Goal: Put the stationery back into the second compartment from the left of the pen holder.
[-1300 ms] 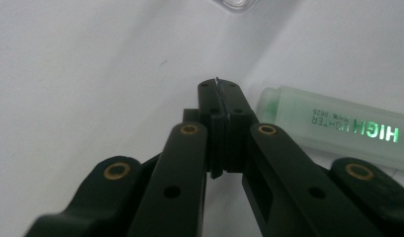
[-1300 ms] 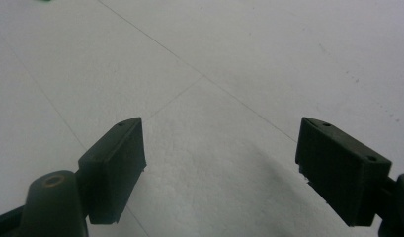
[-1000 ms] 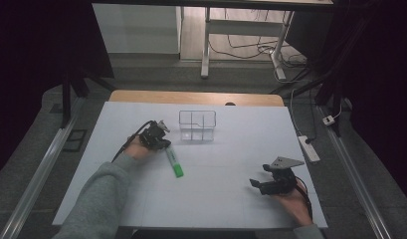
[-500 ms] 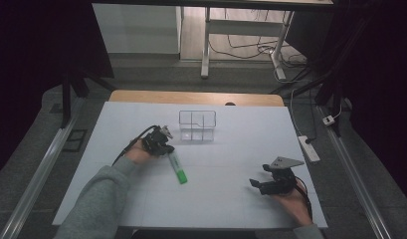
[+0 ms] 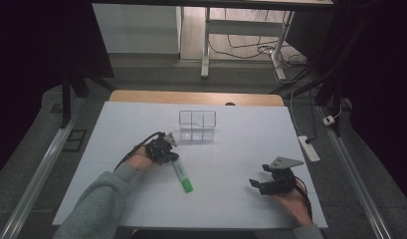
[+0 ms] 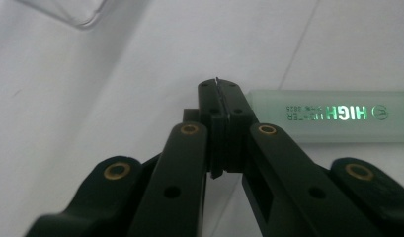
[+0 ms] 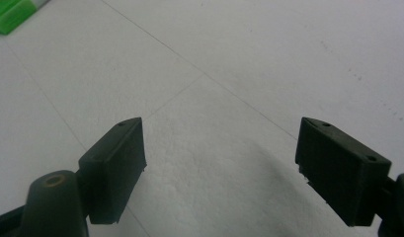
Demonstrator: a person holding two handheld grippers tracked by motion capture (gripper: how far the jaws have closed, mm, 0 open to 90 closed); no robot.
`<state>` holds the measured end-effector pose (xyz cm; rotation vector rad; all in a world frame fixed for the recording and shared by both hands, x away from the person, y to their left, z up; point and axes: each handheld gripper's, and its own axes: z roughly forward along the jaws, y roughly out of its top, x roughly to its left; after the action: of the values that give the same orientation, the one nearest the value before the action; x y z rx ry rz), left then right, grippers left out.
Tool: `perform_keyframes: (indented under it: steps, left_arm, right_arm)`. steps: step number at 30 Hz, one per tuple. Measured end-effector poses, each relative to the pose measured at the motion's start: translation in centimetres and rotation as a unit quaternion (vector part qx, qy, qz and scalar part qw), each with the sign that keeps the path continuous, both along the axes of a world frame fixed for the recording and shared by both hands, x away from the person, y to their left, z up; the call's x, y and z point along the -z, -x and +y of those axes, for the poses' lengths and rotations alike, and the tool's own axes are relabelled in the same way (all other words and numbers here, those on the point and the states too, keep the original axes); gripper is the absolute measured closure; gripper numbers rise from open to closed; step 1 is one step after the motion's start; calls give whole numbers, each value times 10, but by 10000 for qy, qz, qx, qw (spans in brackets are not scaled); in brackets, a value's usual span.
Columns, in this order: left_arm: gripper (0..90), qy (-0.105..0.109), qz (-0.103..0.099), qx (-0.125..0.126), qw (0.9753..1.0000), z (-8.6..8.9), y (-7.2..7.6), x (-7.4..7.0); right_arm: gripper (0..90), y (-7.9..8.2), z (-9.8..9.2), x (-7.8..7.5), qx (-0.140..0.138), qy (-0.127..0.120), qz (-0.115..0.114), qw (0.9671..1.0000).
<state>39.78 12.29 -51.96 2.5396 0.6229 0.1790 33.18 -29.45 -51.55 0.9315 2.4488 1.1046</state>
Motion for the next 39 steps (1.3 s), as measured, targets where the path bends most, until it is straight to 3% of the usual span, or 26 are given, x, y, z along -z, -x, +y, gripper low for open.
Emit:
perform_keyframes:
  steps: [27, 30, 33, 37, 39]
  left_arm:
    - [888, -33, 45, 369, 9993, -17, 15, -1]
    - [888, -13, -211, 188, 9996, -17, 17, -3]
    - [883, 197, -287, -146, 9993, -9, 18, -8]
    - [703, 240, -515, -316, 9979, 6, 33, -15]
    - [607, 360, -577, -477, 9965, 15, 44, -18]
  right_arm:
    - [188, 0, 0, 0, -15, -21, -9, 10000]
    - [188, 0, 1, 0, -16, -34, -14, 10000]
    - [188, 1, 1, -1, -15, -89, -7, 10000]
    - [188, 2, 2, -3, -33, -129, -49, 9999]
    - [188, 2, 3, -3, -41, -140, -51, 9999]
